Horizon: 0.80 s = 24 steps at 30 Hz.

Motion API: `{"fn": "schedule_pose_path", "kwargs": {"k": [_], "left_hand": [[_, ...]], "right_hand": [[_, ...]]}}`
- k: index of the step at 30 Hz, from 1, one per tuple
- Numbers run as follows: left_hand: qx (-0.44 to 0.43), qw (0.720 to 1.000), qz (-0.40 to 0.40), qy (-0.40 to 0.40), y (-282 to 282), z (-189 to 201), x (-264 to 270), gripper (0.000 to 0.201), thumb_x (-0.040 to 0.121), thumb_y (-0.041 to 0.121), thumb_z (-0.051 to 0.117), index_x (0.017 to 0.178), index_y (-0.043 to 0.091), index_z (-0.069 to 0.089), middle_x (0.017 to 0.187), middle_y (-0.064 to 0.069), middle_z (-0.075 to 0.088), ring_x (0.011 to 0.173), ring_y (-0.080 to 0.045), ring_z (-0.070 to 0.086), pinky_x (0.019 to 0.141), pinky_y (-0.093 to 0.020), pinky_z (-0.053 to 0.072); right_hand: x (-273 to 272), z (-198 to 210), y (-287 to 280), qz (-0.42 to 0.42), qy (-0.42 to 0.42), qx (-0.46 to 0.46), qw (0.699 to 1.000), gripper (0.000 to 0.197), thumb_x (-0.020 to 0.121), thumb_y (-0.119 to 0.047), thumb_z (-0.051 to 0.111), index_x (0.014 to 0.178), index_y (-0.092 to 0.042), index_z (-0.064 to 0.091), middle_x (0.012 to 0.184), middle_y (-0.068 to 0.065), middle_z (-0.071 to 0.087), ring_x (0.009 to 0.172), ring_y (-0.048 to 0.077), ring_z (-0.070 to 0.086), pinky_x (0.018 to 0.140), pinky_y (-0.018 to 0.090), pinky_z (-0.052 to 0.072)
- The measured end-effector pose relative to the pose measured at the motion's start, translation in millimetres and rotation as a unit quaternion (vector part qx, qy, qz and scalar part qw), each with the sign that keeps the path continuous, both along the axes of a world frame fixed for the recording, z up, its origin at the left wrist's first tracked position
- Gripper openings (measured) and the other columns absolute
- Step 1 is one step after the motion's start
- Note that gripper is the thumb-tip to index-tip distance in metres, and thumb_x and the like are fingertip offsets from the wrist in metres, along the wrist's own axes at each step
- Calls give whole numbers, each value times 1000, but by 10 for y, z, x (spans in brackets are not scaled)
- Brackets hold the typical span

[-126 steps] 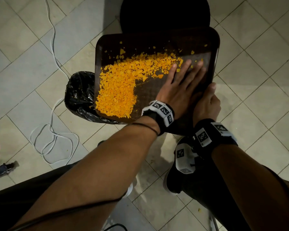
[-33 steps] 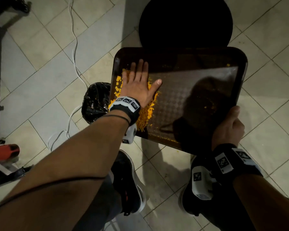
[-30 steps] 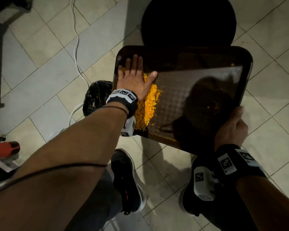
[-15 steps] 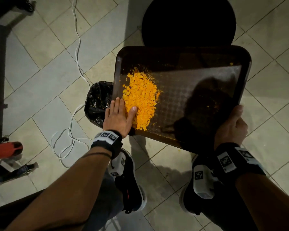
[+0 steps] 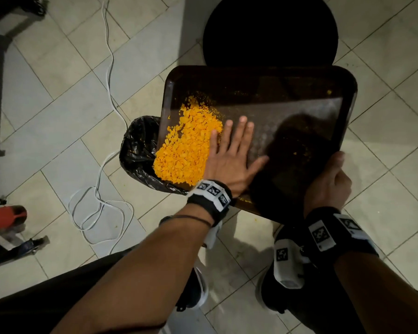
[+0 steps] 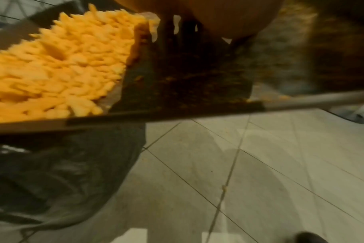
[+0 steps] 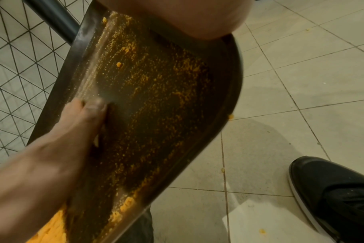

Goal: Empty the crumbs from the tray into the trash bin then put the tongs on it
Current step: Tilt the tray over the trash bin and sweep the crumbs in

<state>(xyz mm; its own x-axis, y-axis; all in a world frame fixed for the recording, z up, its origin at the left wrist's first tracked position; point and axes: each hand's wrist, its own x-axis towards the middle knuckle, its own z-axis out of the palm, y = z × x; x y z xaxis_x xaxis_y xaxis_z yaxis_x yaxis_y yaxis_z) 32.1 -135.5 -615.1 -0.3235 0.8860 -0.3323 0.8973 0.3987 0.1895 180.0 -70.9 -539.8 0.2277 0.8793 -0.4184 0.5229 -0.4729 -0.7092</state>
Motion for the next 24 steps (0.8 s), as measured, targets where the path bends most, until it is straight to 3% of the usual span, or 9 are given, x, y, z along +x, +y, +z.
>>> {"fn": "schedule_pose_path", "kwargs": {"k": [6, 10, 14, 17, 21, 24], "left_hand": [[-63, 995, 49, 54, 15, -7, -677, 86, 91, 74, -7, 156, 18, -14, 165, -4, -17, 150, -27, -21, 120, -52, -11], [-57, 995, 77, 33, 102, -2, -982, 90, 89, 77, -8, 157, 19, -12, 165, -3, -16, 151, -26, -18, 121, -51, -11], [-81, 987, 136, 5, 69, -28, -1221, 94, 85, 79, -11, 157, 18, -12, 165, -4, -15, 151, -25, -17, 122, -50, -9], [-102, 980, 171, -10, -159, -48, -1278, 96, 84, 80, -12, 157, 18, -9, 166, -4, -12, 152, -23, -15, 122, -50, -9], [-114, 980, 161, -25, -611, -115, -1135, 93, 86, 78, -12, 157, 19, -8, 165, -2, -12, 152, -20, -15, 122, -46, -11], [-115, 978, 167, -38, -895, -164, -1017, 93, 87, 77, -9, 158, 18, -1, 166, -2, -6, 152, -19, -11, 123, -45, -8]], "right_hand": [[0, -33, -10, -3, 8, -10, 1000, 65, 102, -52, 22, 101, -4, 66, 92, 8, 60, 85, 25, 56, 70, 27, 37], [4, -48, -49, 1, 5, -2, 1000, 63, 103, -51, 21, 91, -5, 64, 89, 8, 60, 82, 25, 56, 63, 24, 36], [4, -40, -43, 2, -1, 4, 1000, 58, 103, -50, 21, 85, -10, 59, 87, 7, 59, 81, 25, 54, 69, 28, 36], [6, -40, -29, 7, -8, 4, 1000, 62, 103, -50, 21, 93, -6, 64, 88, 8, 58, 83, 25, 53, 70, 28, 34], [-3, -13, -35, 9, -5, -2, 1000, 59, 103, -49, 21, 91, -8, 62, 89, 8, 57, 83, 25, 53, 71, 28, 35], [-1, -4, -48, 5, 0, -4, 1000, 61, 103, -49, 21, 98, -6, 64, 91, 6, 57, 86, 24, 53, 73, 26, 35]]}}
